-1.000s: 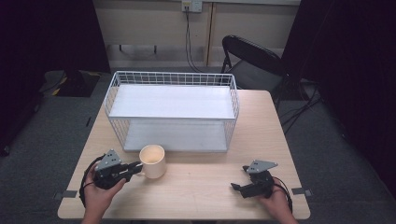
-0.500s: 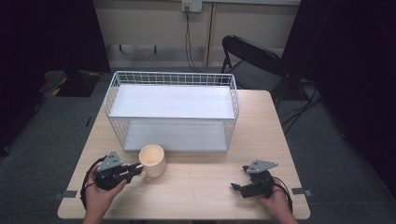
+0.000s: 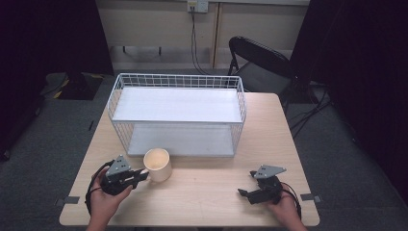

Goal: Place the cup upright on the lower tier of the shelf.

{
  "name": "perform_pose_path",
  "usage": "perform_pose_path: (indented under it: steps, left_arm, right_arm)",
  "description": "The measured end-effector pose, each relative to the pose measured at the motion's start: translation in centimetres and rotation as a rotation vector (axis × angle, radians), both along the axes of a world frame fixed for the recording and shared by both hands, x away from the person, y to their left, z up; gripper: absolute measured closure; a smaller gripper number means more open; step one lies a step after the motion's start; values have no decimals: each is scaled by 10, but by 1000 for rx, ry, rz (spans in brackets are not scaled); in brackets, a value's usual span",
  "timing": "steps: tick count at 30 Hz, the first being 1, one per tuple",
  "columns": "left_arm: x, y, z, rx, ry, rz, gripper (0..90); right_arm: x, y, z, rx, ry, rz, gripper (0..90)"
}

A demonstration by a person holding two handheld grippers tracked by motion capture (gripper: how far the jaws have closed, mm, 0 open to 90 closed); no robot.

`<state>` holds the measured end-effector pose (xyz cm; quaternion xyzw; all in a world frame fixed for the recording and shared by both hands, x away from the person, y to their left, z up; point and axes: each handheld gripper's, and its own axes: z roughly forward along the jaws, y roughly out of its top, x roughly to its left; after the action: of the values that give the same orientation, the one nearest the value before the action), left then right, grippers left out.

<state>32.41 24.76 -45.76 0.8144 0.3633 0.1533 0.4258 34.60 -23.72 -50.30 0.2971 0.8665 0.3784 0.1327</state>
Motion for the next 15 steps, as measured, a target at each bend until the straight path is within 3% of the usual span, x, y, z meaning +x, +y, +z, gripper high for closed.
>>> perform_pose_path:
  steps: [7,15]
  left_arm:
    - [-3,1,6,20,-25,19,802]
    - [-6,-1,12,14,-45,22,803]
  right_arm:
    - [0,0,0,0,0,0,138]
    - [0,0,0,0,0,0,138]
